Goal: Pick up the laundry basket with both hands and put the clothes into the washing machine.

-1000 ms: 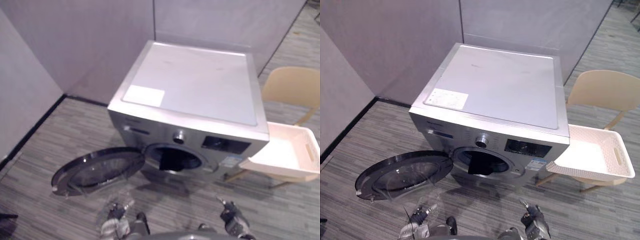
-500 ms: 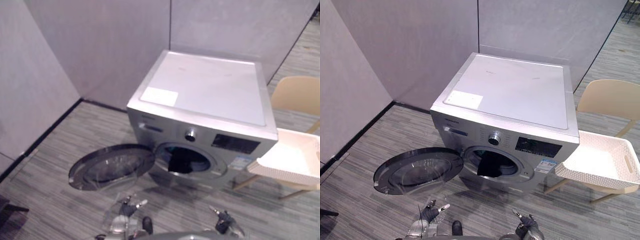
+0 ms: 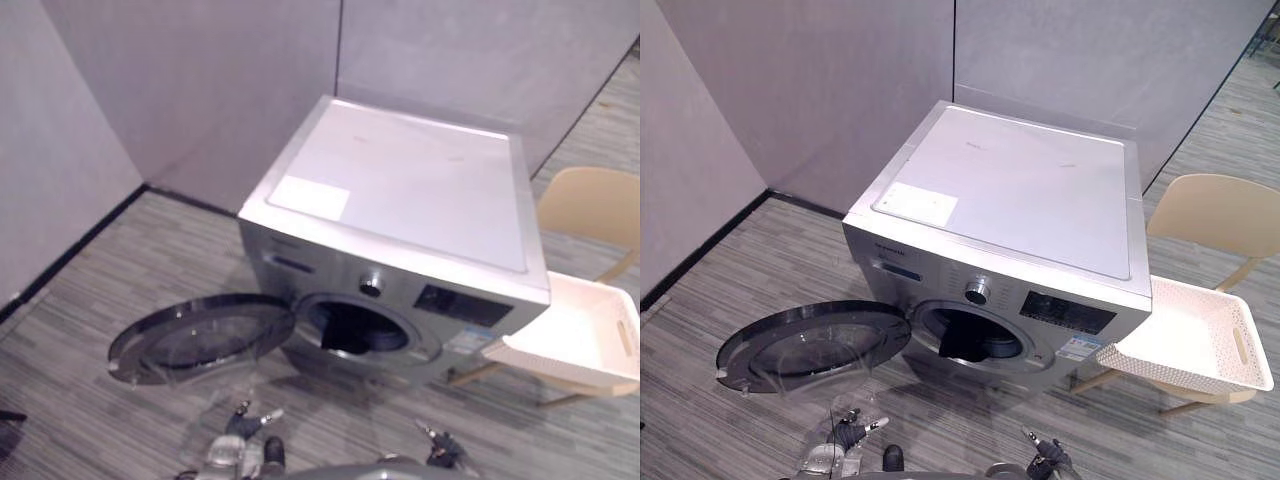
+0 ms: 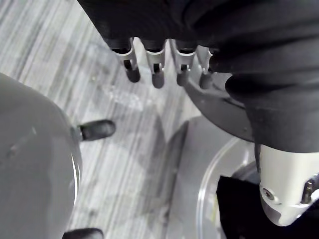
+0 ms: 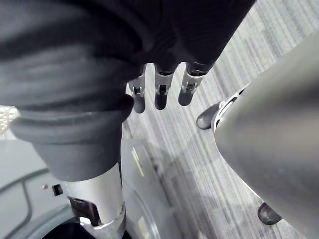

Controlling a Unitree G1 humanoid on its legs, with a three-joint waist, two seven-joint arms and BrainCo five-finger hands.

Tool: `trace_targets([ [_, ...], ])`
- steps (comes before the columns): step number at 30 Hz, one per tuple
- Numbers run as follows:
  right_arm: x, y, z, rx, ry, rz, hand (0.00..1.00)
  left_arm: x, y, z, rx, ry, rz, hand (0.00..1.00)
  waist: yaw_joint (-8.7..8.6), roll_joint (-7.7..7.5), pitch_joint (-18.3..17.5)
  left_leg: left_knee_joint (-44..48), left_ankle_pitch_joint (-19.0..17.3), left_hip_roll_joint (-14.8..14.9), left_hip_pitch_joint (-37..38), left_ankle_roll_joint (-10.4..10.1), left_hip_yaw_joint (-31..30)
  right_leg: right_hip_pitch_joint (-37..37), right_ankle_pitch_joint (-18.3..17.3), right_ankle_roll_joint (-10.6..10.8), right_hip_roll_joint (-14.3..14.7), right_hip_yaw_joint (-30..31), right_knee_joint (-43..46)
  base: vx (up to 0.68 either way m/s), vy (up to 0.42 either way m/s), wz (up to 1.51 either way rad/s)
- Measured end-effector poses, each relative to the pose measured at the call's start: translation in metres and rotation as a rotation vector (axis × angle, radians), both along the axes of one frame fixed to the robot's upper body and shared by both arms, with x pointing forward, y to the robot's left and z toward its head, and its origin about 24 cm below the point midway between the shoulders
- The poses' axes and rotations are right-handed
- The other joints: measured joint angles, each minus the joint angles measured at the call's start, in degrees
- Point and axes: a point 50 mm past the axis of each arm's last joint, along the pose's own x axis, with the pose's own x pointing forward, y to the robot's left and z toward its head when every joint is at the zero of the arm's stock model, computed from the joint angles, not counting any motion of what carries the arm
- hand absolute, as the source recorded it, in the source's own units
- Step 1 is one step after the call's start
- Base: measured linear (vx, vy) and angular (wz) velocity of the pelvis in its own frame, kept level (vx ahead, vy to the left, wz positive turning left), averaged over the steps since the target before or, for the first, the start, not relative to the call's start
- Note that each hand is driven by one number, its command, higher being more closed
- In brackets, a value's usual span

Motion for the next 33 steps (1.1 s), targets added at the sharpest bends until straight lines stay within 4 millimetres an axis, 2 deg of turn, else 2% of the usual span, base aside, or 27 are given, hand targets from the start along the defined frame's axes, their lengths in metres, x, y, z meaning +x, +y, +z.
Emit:
trace_targets([
  [3, 0.009, 0.003, 0.002, -0.002, -0.021, 0.034, 0.00, 0.000, 0.000, -0.001, -0.001, 0.008, 0.002, 0.00, 0.04, -0.04, -0.02, 0.00, 0.03, 0.15, 0.56, -0.04, 0.71, 0.61, 0.20, -0.11, 0.33, 1.84, -0.34, 0.07, -0.022, -0.01],
  [6, 0.026, 0.013, 0.007, -0.015, -0.075, 0.153, 0.00, -0.001, -0.004, -0.001, -0.005, 0.009, -0.008, 0.00, 0.17, 0.02, -0.05, -0.02, 0.01, 0.53, 1.33, -0.05, 1.40, 1.66, 0.26, -0.25, 0.78, 2.00, -0.77, -0.01, -0.019, 0.02],
  [10, 0.060, 0.028, 0.022, -0.029, -0.222, 0.326, 0.00, 0.004, -0.006, 0.000, -0.002, -0.009, -0.025, 0.00, 1.21, 0.61, 0.36, 0.45, -0.11, 1.21, -1.94, -0.67, 1.50, -2.04, 0.33, -0.34, 1.38, 2.57, 0.92, -0.10, -0.007, -0.04],
  [12, 0.092, 0.033, 0.040, -0.040, -0.351, 0.378, 0.00, 0.015, -0.012, 0.005, -0.009, -0.061, -0.052, 0.00, 1.57, 0.91, 1.84, 5.02, 0.18, 0.94, -9.01, -0.10, 0.37, -8.35, 0.36, -0.37, 0.81, 2.37, 4.28, -0.15, 0.040, 0.16],
  [13, 0.102, 0.034, 0.045, -0.043, -0.386, 0.384, 0.00, 0.023, -0.013, 0.009, -0.010, -0.088, -0.064, 0.00, 1.54, 1.13, 3.02, 7.26, -0.21, 0.94, -11.17, 0.23, -0.27, -9.42, 0.43, -0.48, 0.73, 1.98, 5.03, -0.21, 0.058, 0.45],
  [14, 0.125, 0.036, 0.059, -0.053, -0.462, 0.395, 0.00, 0.036, -0.018, 0.015, -0.021, -0.136, -0.074, 0.00, 1.74, 1.80, 6.01, 12.30, -1.32, 1.19, -15.53, 0.53, -1.42, -11.61, 0.41, -0.48, 0.72, 1.24, 7.01, -0.20, 0.044, 0.34],
  [15, 0.134, 0.039, 0.066, -0.059, -0.494, 0.414, 0.00, 0.042, -0.019, 0.018, -0.023, -0.161, -0.077, 0.00, 2.08, 2.21, 7.34, 14.22, -1.86, 1.45, -16.88, 0.70, -1.61, -12.50, 0.35, -0.44, 0.81, 1.28, 8.14, -0.29, 0.055, 0.21],
  [17, 0.162, 0.051, 0.092, -0.057, -0.626, 0.459, 0.00, 0.061, -0.024, 0.031, -0.043, -0.265, -0.054, 0.00, 3.37, 3.57, 10.80, 21.33, -4.07, 2.18, -22.42, 0.89, -2.13, -17.56, -1.80, -0.06, 0.75, 1.68, 14.73, -0.30, 0.023, 0.03],
  [18, 0.173, 0.058, 0.104, -0.053, -0.688, 0.472, 0.00, 0.069, -0.032, 0.038, -0.068, -0.318, -0.055, 0.00, 3.54, 4.48, 11.40, 25.23, -5.58, 2.36, -27.02, 0.87, -2.73, -22.22, -3.41, -0.10, 0.39, 1.79, 19.68, -0.31, -0.001, 0.07],
  [19, 0.178, 0.062, 0.109, -0.050, -0.715, 0.479, 0.00, 0.072, -0.036, 0.042, -0.076, -0.342, -0.061, 0.00, 3.75, 4.68, 11.52, 26.83, -6.40, 2.39, -29.15, 0.89, -2.76, -24.64, -4.34, 0.13, 0.09, 1.94, 21.88, -0.30, -0.005, 0.09],
  [21, 0.190, 0.077, 0.123, -0.012, -0.772, 0.473, 0.00, 0.087, -0.050, 0.056, -0.107, -0.427, -0.091, 0.00, 4.69, 5.11, 13.35, 28.24, -6.52, 2.67, -32.95, 0.98, -1.45, -29.44, -5.78, -0.29, -0.81, 2.04, 25.64, -0.19, -0.009, 0.18],
  [22, 0.194, 0.084, 0.127, 0.003, -0.783, 0.463, 0.00, 0.096, -0.060, 0.066, -0.142, -0.484, -0.093, 0.00, 4.95, 5.21, 14.19, 36.38, -8.33, 3.75, -35.92, 2.58, 0.75, -31.58, -5.85, -0.38, -1.48, 2.43, 27.32, -0.18, 0.028, 0.05],
  [23, 0.194, 0.087, 0.127, 0.010, -0.784, 0.462, 0.00, 0.096, -0.066, 0.068, -0.163, -0.500, -0.092, 0.00, 5.22, 5.77, 14.22, 38.59, -11.64, 4.56, -36.00, 2.41, 1.73, -32.93, -6.04, -0.33, -0.79, 2.58, 28.78, -0.16, 0.044, 0.00],
  [24, 0.197, 0.093, 0.131, 0.023, -0.792, 0.454, 0.00, 0.101, -0.074, 0.074, -0.181, -0.531, -0.109, 0.00, 5.25, 5.76, 14.93, 40.05, -13.31, 4.86, -38.12, 2.01, 1.61, -35.48, -6.89, -0.04, -1.20, 3.21, 31.97, -0.16, 0.032, -0.02],
  [25, 0.203, 0.097, 0.137, 0.025, -0.804, 0.437, 0.00, 0.106, -0.085, 0.082, -0.206, -0.572, -0.123, 0.00, 5.15, 5.82, 15.22, 41.82, -13.45, 4.76, -40.81, 2.22, 1.54, -38.17, -6.96, 0.00, -1.60, 3.46, 33.84, -0.11, 0.007, 0.05],
  [27, 0.214, 0.101, 0.150, 0.042, -0.840, 0.408, 0.00, 0.112, -0.093, 0.093, -0.229, -0.624, -0.136, 0.00, 5.22, 6.12, 15.77, 43.71, -13.53, 4.77, -44.24, 2.36, 1.25, -41.45, -6.99, -0.01, -1.81, 3.66, 35.72, -0.12, 0.026, -0.01],
  [29, 0.226, 0.100, 0.162, 0.061, -0.866, 0.337, 0.00, 0.116, -0.103, 0.104, -0.260, -0.668, -0.151, 0.00, 5.75, 6.58, 16.13, 44.86, -13.53, 4.77, -47.01, 2.36, 1.09, -44.10, -6.98, -0.03, -2.02, 3.65, 36.93, -0.10, 0.018, 0.02],
  [33, 0.249, 0.085, 0.183, 0.092, -0.890, 0.163, 0.00, 0.121, -0.117, 0.121, -0.326, -0.735, -0.153, 0.00, 7.86, 7.29, 16.64, 47.01, -13.52, 4.80, -51.92, 2.40, 1.05, -49.15, -6.98, -0.03, -2.17, 4.50, 39.34, -0.05, -0.010, -0.03],
])
